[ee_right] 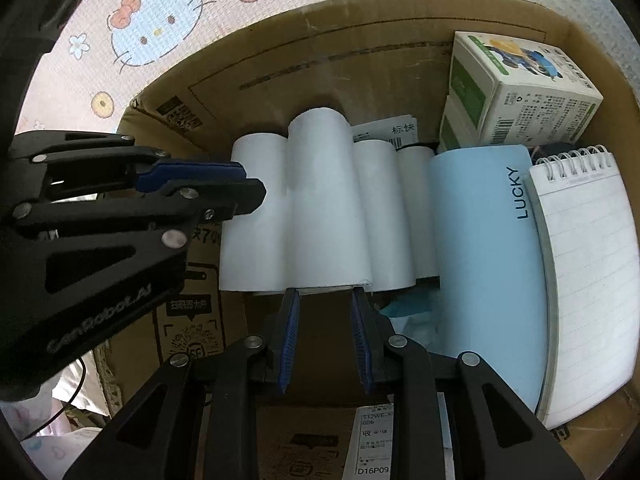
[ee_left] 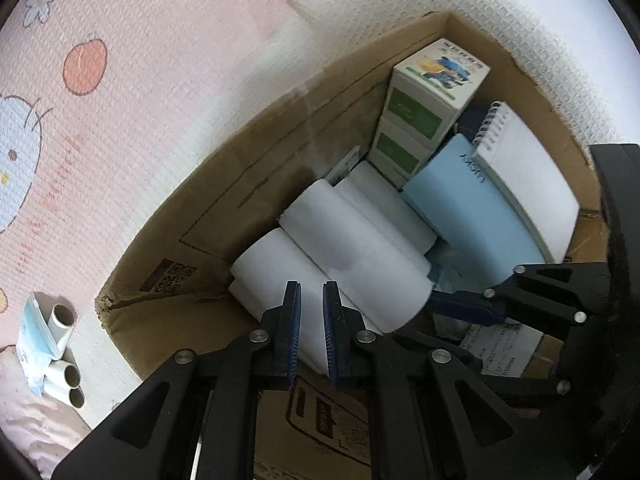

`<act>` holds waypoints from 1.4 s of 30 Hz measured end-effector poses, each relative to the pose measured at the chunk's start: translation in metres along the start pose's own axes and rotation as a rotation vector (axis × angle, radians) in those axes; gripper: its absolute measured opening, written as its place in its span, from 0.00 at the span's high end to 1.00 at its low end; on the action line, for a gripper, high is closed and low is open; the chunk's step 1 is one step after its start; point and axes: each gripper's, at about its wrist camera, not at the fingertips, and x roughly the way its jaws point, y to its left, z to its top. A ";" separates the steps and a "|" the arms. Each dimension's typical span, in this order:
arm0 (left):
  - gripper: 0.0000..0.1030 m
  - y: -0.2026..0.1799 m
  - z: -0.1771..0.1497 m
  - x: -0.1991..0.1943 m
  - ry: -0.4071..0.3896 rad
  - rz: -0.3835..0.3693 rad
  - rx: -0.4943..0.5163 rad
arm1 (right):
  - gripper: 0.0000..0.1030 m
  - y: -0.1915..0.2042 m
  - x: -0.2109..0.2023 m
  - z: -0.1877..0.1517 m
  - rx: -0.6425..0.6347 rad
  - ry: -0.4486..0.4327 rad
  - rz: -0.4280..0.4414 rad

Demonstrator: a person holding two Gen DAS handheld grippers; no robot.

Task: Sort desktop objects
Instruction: 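Open both grippers to release the tube among the rolls, then withdraw both grippers up and away from the box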

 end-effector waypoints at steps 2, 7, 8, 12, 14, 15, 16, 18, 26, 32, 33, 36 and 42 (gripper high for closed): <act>0.88 0.001 -0.001 0.001 -0.003 -0.003 0.001 | 0.78 0.000 0.000 0.000 -0.001 -0.001 -0.004; 0.87 0.005 -0.003 -0.005 -0.011 -0.048 -0.026 | 0.77 0.005 -0.010 -0.001 -0.014 -0.028 -0.027; 0.85 0.006 -0.004 -0.008 -0.023 -0.057 -0.033 | 0.77 0.007 -0.013 -0.002 -0.015 -0.038 -0.023; 0.59 0.000 -0.015 -0.029 -0.118 -0.024 -0.023 | 0.77 0.020 -0.028 -0.006 -0.035 -0.083 -0.110; 0.52 -0.005 -0.022 -0.041 -0.178 0.021 0.001 | 0.77 0.026 -0.033 -0.009 -0.039 -0.100 -0.155; 0.52 -0.007 -0.026 -0.046 -0.202 0.034 0.014 | 0.77 0.029 -0.037 -0.011 -0.036 -0.108 -0.176; 0.50 -0.008 -0.029 -0.050 -0.219 0.037 0.019 | 0.77 0.031 -0.039 -0.012 -0.030 -0.115 -0.186; 0.48 -0.008 -0.033 -0.056 -0.226 0.017 -0.009 | 0.77 0.037 -0.046 -0.014 -0.007 -0.127 -0.193; 0.44 -0.001 -0.052 -0.074 -0.295 0.011 -0.070 | 0.66 0.054 -0.072 -0.026 0.010 -0.183 -0.298; 0.43 0.011 -0.088 -0.080 -0.340 0.001 -0.143 | 0.45 0.087 -0.088 -0.048 -0.072 -0.219 -0.390; 0.43 0.012 -0.094 -0.082 -0.332 -0.002 -0.148 | 0.43 0.096 -0.091 -0.053 -0.090 -0.224 -0.397; 0.43 0.018 -0.112 -0.095 -0.351 -0.042 -0.150 | 0.37 0.114 -0.099 -0.068 -0.137 -0.231 -0.414; 0.34 0.031 -0.139 -0.119 -0.380 -0.031 -0.171 | 0.35 0.132 -0.107 -0.079 -0.167 -0.224 -0.483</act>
